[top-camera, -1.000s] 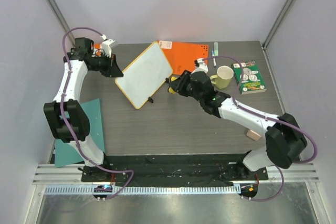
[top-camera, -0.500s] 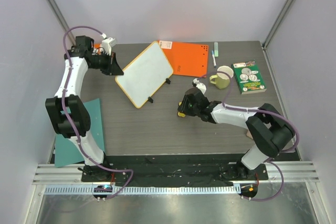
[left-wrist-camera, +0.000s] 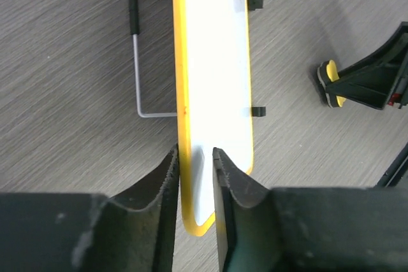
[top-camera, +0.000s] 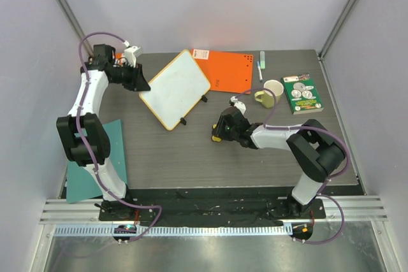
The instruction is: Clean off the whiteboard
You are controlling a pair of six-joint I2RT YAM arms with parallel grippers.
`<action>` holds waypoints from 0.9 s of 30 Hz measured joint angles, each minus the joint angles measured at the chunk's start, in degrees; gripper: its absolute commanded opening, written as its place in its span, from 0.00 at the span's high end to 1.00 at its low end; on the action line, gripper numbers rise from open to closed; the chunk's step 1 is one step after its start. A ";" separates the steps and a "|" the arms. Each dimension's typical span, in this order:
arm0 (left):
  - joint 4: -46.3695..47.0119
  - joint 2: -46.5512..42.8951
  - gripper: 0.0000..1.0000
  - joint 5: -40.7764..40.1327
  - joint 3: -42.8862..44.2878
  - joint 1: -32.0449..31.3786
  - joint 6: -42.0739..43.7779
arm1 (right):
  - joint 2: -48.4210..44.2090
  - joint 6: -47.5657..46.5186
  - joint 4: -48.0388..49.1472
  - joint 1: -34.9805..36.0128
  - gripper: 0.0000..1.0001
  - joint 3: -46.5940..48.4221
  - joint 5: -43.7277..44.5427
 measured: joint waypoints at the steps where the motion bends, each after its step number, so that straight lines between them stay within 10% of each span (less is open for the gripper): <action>1: 0.39 0.00 0.71 -0.52 -0.28 -0.04 0.00 | 0.02 0.11 0.13 0.00 0.56 0.00 -0.02; 27: 9.60 -2.58 0.00 -7.91 -4.90 -0.07 -4.26 | -3.91 1.20 2.19 0.20 0.05 -2.89 2.23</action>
